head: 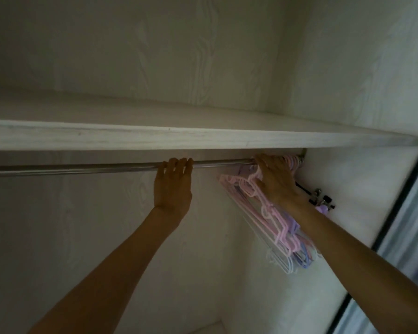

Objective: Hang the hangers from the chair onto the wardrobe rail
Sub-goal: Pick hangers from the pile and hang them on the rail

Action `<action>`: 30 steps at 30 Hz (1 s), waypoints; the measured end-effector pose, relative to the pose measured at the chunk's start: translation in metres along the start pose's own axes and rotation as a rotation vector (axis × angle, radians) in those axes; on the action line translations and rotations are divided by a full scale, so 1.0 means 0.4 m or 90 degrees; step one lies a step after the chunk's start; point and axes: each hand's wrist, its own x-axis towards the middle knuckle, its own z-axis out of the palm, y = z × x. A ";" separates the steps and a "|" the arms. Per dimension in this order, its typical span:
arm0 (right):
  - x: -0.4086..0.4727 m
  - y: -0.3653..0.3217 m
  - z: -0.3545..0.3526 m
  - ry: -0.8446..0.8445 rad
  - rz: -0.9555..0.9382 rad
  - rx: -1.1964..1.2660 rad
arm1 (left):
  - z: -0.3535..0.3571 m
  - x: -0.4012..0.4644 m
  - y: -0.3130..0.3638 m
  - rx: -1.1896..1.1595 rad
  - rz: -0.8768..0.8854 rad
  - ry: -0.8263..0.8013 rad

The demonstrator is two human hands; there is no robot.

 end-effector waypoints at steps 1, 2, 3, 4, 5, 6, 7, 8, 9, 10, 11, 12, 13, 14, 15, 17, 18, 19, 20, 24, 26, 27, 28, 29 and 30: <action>-0.029 0.005 -0.011 0.027 -0.006 0.018 | -0.002 -0.015 0.011 0.012 0.000 -0.019; -0.057 0.008 -0.020 0.064 -0.027 0.031 | -0.002 -0.029 0.023 0.013 0.001 -0.021; -0.087 0.008 -0.032 0.102 -0.058 0.037 | -0.002 -0.041 0.041 -0.003 0.007 -0.006; -0.134 0.016 -0.050 0.136 -0.087 0.036 | -0.009 -0.061 0.076 -0.031 0.013 0.015; -0.157 0.009 -0.065 0.151 -0.117 0.033 | -0.008 -0.067 0.095 -0.064 0.017 0.051; -0.210 0.025 -0.085 0.148 -0.133 0.028 | -0.012 -0.086 0.146 -0.103 0.029 0.075; -0.258 0.036 -0.106 0.131 -0.145 0.028 | -0.013 -0.102 0.191 -0.146 0.043 0.079; -0.296 0.042 -0.116 0.117 -0.156 0.037 | -0.024 -0.117 0.224 -0.187 0.048 0.060; -0.364 0.066 -0.135 0.098 -0.143 0.041 | -0.039 -0.146 0.283 -0.230 0.062 0.027; -0.428 0.087 -0.151 0.087 -0.128 0.051 | -0.050 -0.174 0.337 -0.256 0.065 -0.018; -0.492 0.109 -0.161 0.068 -0.100 0.068 | -0.053 -0.204 0.385 -0.271 0.072 -0.067; -0.583 0.152 -0.170 0.033 -0.055 0.084 | -0.052 -0.243 0.456 -0.284 0.084 -0.104; -0.662 0.182 -0.180 -0.009 -0.009 0.104 | -0.044 -0.277 0.511 -0.295 0.086 -0.134; -0.740 0.213 -0.180 -0.046 0.033 0.118 | -0.037 -0.317 0.564 -0.315 0.088 -0.162; -0.803 0.244 -0.182 -0.095 0.068 0.123 | -0.022 -0.353 0.609 -0.335 0.095 -0.181; -0.990 0.331 -0.180 -0.192 0.134 0.105 | 0.021 -0.470 0.742 -0.357 0.129 -0.258; -1.074 0.365 -0.174 -0.234 0.165 0.106 | 0.044 -0.522 0.791 -0.361 0.138 -0.294; -1.150 0.393 -0.167 -0.276 0.189 0.103 | 0.060 -0.574 0.835 -0.358 0.144 -0.334; -1.213 0.426 -0.162 -0.302 0.214 0.099 | 0.077 -0.614 0.877 -0.353 0.162 -0.363; -1.448 0.512 -0.139 -0.396 0.293 0.101 | 0.135 -0.751 1.006 -0.342 0.177 -0.465; -1.560 0.577 -0.117 -0.442 0.347 0.128 | 0.190 -0.813 1.109 -0.314 0.192 -0.508; -1.601 0.596 -0.099 -0.457 0.376 0.136 | 0.213 -0.838 1.135 -0.307 0.191 -0.525; -1.654 0.621 -0.072 -0.482 0.406 0.140 | 0.244 -0.867 1.176 -0.299 0.196 -0.556; -1.691 0.634 -0.049 -0.502 0.425 0.140 | 0.265 -0.887 1.194 -0.294 0.192 -0.579; -1.730 0.650 -0.022 -0.524 0.438 0.144 | 0.303 -0.909 1.221 -0.291 0.191 -0.607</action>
